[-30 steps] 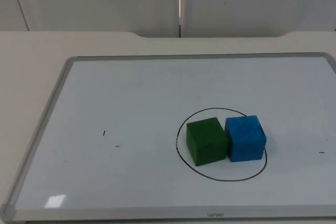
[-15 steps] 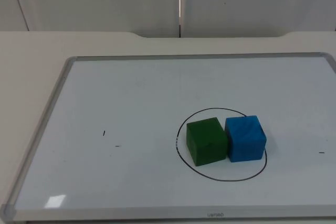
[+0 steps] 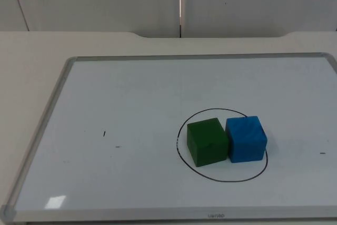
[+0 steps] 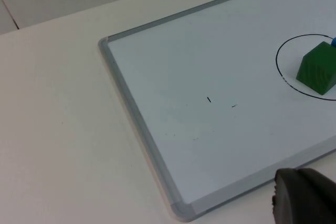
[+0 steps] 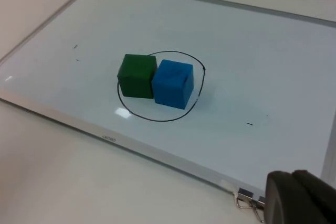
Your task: Push the two cubes into the marked area.
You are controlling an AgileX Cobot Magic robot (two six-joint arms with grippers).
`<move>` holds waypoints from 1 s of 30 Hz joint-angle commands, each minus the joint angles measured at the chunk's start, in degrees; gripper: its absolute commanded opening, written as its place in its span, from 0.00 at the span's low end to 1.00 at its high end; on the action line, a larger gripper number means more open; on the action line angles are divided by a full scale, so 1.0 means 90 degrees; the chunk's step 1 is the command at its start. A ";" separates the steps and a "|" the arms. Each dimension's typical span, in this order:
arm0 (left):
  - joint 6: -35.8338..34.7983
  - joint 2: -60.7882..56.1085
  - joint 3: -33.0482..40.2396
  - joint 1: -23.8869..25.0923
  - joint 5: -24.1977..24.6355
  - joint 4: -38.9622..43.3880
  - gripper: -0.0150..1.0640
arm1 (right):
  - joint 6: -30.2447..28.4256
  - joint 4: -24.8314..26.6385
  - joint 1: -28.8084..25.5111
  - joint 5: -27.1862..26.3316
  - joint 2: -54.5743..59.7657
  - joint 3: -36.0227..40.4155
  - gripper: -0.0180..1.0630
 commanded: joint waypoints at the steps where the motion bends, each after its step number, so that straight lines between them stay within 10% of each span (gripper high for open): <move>1: 0.0010 -0.0016 0.0023 0.0017 0.0025 -0.0019 0.01 | -0.0011 -0.0079 -0.0011 -0.0071 -0.0018 0.0010 0.02; 18: 0.0010 -0.0016 0.0023 0.0017 0.0025 0.0051 0.04 | -0.0011 -0.0079 -0.0011 -0.0071 -0.0018 0.0010 0.02; 30: 0.0010 -0.0016 0.0023 0.0017 0.0025 0.0051 0.76 | -0.0011 -0.0088 -0.0011 -0.0071 -0.0018 0.0010 0.02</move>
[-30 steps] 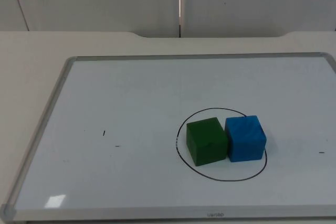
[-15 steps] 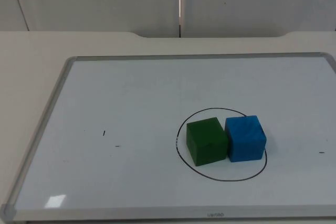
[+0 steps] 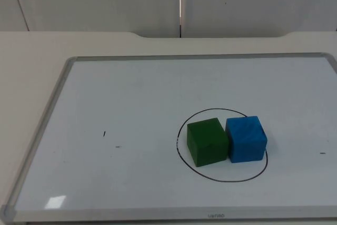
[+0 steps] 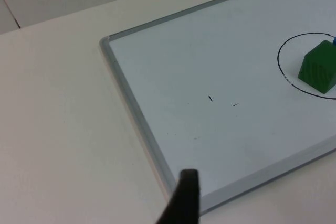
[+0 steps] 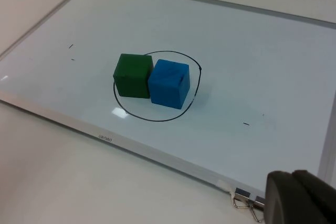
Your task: Push the two cubes into the marked area.
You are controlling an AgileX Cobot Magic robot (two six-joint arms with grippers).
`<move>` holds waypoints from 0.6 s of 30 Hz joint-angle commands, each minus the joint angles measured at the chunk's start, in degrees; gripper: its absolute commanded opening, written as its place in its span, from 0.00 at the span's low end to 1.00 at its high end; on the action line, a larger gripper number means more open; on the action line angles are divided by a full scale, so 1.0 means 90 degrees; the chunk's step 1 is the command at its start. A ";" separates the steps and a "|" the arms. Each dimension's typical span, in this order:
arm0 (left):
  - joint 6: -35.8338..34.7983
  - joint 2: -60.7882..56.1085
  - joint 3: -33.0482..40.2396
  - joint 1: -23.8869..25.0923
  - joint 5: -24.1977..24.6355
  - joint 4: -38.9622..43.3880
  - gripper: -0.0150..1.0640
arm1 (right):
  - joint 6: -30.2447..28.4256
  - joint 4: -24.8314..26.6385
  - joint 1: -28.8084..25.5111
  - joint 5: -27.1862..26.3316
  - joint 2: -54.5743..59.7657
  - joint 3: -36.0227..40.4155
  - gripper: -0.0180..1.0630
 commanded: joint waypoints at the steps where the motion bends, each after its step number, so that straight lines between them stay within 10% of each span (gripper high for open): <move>1: 0.0010 -0.0016 0.0023 0.0017 0.0010 0.0035 0.85 | -0.0011 -0.0046 -0.0011 -0.0071 -0.0018 0.0010 0.02; 18: 0.0010 -0.0016 0.0023 0.0017 0.0010 0.0035 0.93 | 0.0002 -0.0050 -0.0011 -0.0071 -0.0018 0.0010 0.02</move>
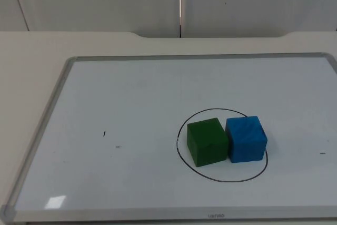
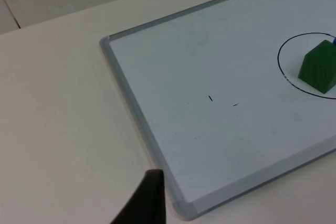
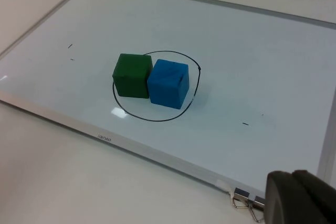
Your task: Push the two cubes into the marked area.
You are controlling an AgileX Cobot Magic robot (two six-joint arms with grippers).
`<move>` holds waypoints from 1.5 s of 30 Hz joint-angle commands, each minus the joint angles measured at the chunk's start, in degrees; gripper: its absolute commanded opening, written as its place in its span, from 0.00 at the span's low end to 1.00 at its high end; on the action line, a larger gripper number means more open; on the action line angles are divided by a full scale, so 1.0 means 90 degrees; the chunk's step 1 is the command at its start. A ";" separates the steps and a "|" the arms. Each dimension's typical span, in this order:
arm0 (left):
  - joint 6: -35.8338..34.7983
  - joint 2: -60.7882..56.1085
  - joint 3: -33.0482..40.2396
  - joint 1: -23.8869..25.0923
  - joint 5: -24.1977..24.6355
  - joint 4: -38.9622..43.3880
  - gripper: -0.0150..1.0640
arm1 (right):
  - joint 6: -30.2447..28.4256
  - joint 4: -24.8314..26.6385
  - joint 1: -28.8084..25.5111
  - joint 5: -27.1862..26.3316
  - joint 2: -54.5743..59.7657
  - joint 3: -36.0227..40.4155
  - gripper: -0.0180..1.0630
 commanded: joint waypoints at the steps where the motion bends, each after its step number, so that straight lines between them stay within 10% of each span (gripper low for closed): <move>1: 0.0010 -0.0016 0.0023 0.0017 0.0010 0.0027 0.94 | 0.0002 -0.0037 -0.0011 -0.0071 -0.0018 0.0010 0.02; 8: 0.0010 -0.0016 0.0023 0.0017 0.0010 0.0027 0.99 | 0.0004 -0.0037 -0.0011 -0.0071 -0.0018 0.0010 0.20; 17: 0.0010 -0.0016 0.0023 0.0017 0.0010 0.0027 0.99 | 0.0015 -0.0054 -0.0011 -0.0071 -0.0018 0.0010 0.79; 45: 0.0010 -0.0016 0.0023 0.0017 0.0010 0.0027 0.99 | 0.0355 -0.0306 -0.0011 -0.0071 -0.0018 0.0010 0.99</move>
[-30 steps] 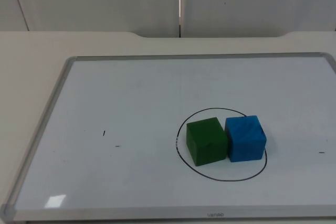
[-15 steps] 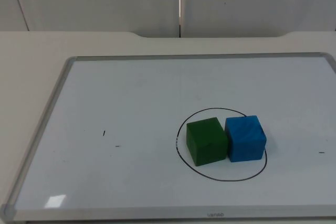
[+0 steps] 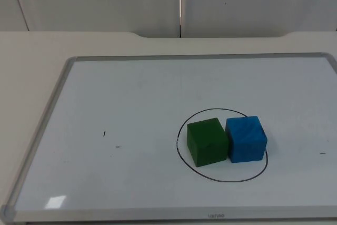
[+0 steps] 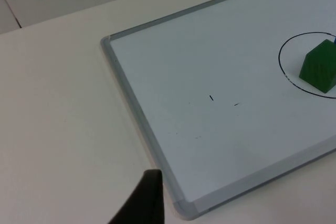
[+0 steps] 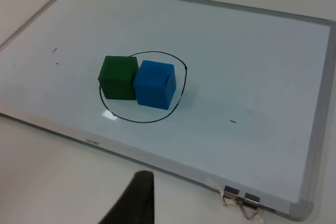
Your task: Push the two cubes into the marked area.
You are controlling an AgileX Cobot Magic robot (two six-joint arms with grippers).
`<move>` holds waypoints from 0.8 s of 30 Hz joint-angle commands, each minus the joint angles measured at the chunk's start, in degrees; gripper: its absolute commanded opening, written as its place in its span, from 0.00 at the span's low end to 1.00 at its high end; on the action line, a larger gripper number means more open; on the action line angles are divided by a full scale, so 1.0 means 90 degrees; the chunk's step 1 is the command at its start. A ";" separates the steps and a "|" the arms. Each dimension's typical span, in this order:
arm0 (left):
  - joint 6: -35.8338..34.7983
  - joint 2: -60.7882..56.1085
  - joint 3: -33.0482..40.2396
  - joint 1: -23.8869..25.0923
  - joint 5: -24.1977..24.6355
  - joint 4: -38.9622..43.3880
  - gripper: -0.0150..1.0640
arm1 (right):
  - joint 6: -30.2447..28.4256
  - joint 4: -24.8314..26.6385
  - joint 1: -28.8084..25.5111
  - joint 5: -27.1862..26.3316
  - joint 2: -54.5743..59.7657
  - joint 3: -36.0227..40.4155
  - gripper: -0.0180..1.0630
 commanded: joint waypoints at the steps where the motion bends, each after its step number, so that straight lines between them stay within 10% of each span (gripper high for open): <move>1: 0.0010 -0.0016 0.0023 0.0017 0.0010 0.0011 0.99 | 0.0028 -0.0030 -0.0011 -0.0071 -0.0018 0.0010 0.99; 24: 0.0010 -0.0016 0.0023 0.0017 0.0010 0.0011 0.99 | -0.0094 -0.0018 -0.0011 -0.0071 -0.0018 -0.0003 0.99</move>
